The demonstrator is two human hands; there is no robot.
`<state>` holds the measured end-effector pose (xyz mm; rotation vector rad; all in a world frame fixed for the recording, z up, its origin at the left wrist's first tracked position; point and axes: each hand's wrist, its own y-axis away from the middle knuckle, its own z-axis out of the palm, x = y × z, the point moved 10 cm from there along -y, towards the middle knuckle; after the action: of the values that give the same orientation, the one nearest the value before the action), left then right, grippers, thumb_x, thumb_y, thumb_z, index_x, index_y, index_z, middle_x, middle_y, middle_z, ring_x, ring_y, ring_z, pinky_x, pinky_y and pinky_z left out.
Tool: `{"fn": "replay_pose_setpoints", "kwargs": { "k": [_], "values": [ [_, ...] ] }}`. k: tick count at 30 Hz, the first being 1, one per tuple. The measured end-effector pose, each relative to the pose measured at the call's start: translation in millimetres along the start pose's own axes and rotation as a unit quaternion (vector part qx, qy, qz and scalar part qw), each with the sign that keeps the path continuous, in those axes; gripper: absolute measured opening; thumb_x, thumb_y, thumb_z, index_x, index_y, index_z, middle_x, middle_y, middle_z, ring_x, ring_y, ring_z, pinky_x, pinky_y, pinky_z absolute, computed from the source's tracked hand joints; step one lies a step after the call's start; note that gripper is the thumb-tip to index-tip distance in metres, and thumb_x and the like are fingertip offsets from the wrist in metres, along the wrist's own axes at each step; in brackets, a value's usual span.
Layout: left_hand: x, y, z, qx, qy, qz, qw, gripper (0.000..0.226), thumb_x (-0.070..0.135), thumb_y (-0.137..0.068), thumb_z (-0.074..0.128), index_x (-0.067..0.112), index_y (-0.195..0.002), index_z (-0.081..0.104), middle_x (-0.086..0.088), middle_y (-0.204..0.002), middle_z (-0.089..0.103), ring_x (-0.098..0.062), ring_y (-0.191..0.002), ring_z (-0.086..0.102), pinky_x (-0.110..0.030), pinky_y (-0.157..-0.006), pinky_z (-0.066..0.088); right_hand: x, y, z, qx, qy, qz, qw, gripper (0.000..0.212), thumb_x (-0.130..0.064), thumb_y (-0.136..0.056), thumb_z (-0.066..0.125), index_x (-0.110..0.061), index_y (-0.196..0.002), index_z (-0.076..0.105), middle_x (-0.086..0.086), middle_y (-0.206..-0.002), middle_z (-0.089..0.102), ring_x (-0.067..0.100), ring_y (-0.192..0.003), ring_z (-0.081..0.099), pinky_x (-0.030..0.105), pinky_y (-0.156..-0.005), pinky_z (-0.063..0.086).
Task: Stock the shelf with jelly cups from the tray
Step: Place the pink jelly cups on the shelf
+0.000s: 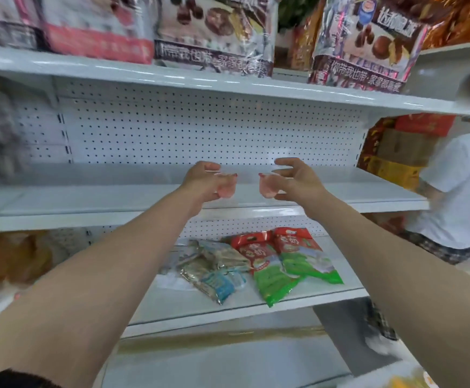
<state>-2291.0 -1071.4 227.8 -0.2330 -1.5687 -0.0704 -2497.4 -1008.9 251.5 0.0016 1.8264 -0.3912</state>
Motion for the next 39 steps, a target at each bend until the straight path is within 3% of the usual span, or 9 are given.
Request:
{"fn": "replay_pose_setpoints", "kwargs": {
  "k": [8,12,18,22,25,28,30,33,39],
  "values": [
    [6.8,-69.6,-186.5,0.061,-0.038,0.004,0.997,0.056,0.018,-0.075,0.085,0.013,-0.122,0.053,-0.005,-0.114,0.06,-0.021,-0.104,0.063,-0.04,-0.089,0.057,-36.7,-81.4,183.8,-0.06,-0.011,-0.013,0.998,0.055,-0.02,-0.08,0.081,-0.019,-0.127,0.052,0.003,-0.11,0.059,0.02,-0.1,0.065,0.039,-0.082,0.06],
    [10.7,-107.6,-281.4,0.084,-0.038,-0.005,0.996,0.058,0.008,-0.073,0.084,0.011,-0.121,0.052,-0.009,-0.115,0.069,-0.02,-0.098,0.067,-0.03,-0.075,0.056,-56.9,-121.9,274.8,-0.08,-0.026,-0.019,0.996,0.055,-0.016,-0.08,0.081,-0.018,-0.126,0.051,0.004,-0.114,0.064,0.017,-0.102,0.066,0.039,-0.084,0.058],
    [10.5,-147.6,-388.8,0.147,-0.125,-0.004,0.981,0.053,0.019,-0.071,0.085,0.015,-0.116,0.056,0.001,-0.103,0.062,-0.018,-0.092,0.062,-0.028,-0.079,0.059,-68.8,-167.1,382.0,-0.102,-0.054,-0.006,0.993,0.052,-0.005,-0.082,0.076,-0.013,-0.127,0.05,-0.008,-0.092,0.068,0.0,-0.077,0.07,0.031,-0.081,0.056],
    [0.4,-168.2,-422.8,0.168,-0.147,0.018,0.974,0.064,0.034,-0.055,0.081,0.018,-0.112,0.055,0.003,-0.093,0.058,-0.02,-0.097,0.061,-0.036,-0.098,0.052,-61.4,-191.4,425.3,-0.101,-0.054,0.008,0.993,0.055,-0.006,-0.081,0.079,-0.012,-0.127,0.05,-0.005,-0.096,0.066,0.001,-0.075,0.069,0.028,-0.077,0.058],
    [-15.4,-185.7,-441.4,0.176,-0.132,0.027,0.975,0.062,0.025,-0.07,0.085,0.009,-0.121,0.054,0.007,-0.088,0.059,-0.018,-0.099,0.06,-0.036,-0.1,0.049,-48.8,-208.5,446.6,-0.102,-0.057,0.02,0.993,0.054,0.0,-0.081,0.077,-0.008,-0.127,0.049,-0.001,-0.098,0.062,-0.001,-0.069,0.069,0.016,-0.06,0.056],
    [-30.0,-203.2,-450.6,0.183,-0.15,0.036,0.971,0.028,0.021,-0.075,0.079,0.023,-0.083,0.052,0.002,-0.088,0.052,-0.016,-0.086,0.053,-0.025,-0.085,0.045,-36.3,-224.0,463.9,-0.096,-0.056,0.034,0.993,0.054,0.001,-0.081,0.077,-0.007,-0.127,0.05,0.004,-0.1,0.058,0.006,-0.078,0.068,0.021,-0.071,0.055],
    [-41.7,-217.9,-455.6,0.191,-0.147,0.028,0.97,0.039,0.023,-0.071,0.081,0.028,-0.073,0.042,0.0,-0.088,0.052,-0.016,-0.081,0.053,-0.024,-0.079,0.043,-27.9,-236.1,474.9,-0.094,-0.05,0.042,0.993,0.051,-0.002,-0.082,0.076,-0.007,-0.125,0.05,0.005,-0.102,0.058,0.014,-0.086,0.065,0.028,-0.083,0.054],
    [-54.7,-240.6,-463.3,0.194,-0.157,0.025,0.968,0.041,0.032,-0.064,0.085,0.022,-0.092,0.056,0.0,-0.099,0.06,-0.016,-0.092,0.059,-0.022,-0.083,0.045,-12.0,-251.6,490.2,-0.095,-0.07,0.084,0.99,0.033,0.002,-0.087,0.067,-0.01,-0.113,0.051,-0.003,-0.096,0.06,0.014,-0.091,0.06,0.023,-0.081,0.049],
    [-73.9,-265.8,-473.9,0.197,-0.173,0.011,0.965,0.053,0.032,-0.068,0.087,0.022,-0.109,0.056,-0.004,-0.113,0.066,-0.022,-0.101,0.063,-0.035,-0.093,0.053,12.4,-279.3,506.1,-0.062,0.008,0.067,0.996,0.053,-0.015,-0.068,0.087,-0.02,-0.109,0.053,0.005,-0.109,0.059,0.024,-0.1,0.064,0.043,-0.098,0.052]
  ]
}}
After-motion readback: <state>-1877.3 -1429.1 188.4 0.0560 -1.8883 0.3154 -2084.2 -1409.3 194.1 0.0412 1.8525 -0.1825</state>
